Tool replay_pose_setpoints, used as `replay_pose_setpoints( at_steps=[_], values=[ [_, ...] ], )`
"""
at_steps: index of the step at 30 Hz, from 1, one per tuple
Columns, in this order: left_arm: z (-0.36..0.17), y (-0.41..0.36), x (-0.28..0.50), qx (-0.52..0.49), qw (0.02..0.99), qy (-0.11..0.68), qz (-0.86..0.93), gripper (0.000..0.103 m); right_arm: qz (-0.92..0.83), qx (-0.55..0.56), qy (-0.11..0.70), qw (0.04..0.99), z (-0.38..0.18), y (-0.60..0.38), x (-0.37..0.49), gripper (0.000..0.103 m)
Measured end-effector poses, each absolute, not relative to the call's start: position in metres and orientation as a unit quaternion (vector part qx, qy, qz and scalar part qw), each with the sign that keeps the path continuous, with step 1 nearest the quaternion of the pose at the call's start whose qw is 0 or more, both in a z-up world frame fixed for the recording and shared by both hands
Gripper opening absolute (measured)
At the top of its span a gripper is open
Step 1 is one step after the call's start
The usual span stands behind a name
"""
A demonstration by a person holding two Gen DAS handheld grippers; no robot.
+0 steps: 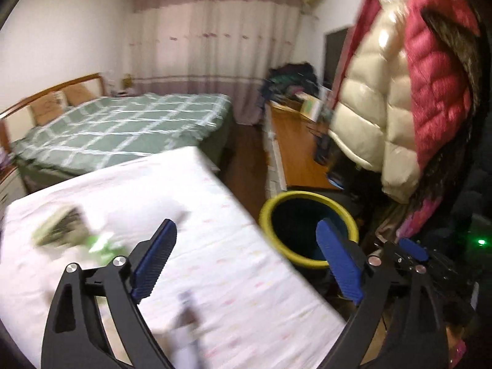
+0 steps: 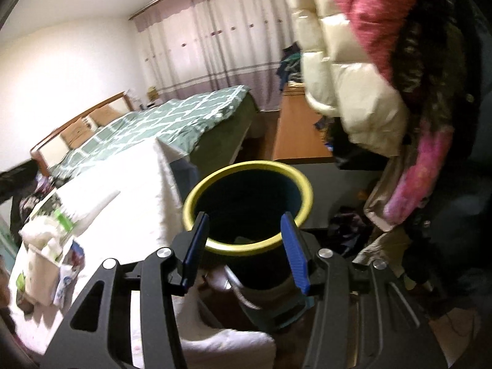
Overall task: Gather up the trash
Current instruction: 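Carry the pink box over the bin and open the left gripper, then grasp the white wrapper packet with blue print using the right gripper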
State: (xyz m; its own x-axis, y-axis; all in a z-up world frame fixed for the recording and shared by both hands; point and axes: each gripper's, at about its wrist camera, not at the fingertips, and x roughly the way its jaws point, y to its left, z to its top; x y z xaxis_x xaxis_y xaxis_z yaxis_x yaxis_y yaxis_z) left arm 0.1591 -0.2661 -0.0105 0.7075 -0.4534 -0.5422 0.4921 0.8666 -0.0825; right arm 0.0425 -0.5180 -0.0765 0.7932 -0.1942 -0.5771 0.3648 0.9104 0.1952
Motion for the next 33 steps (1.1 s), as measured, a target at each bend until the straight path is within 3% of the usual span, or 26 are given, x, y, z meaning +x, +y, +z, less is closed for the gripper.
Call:
replay_pose_setpoints(
  at_steps=[9,15,33],
  values=[
    [0.002,-0.108,0.109,0.003,0.96,0.26,-0.105,0.094,-0.069,0.114,0.312,0.941,-0.076,-0.446,0.068,0.048],
    [-0.005,-0.046,0.087,-0.024,0.964,0.258,-0.05,0.095,0.03,0.09,0.333,0.938,-0.074,-0.375,0.08,0.048],
    [-0.026,-0.033,0.09,-0.046,0.959,0.275,-0.045,0.095,0.114,0.03,0.396,0.911,-0.111,-0.265,0.094,0.052]
  ],
)
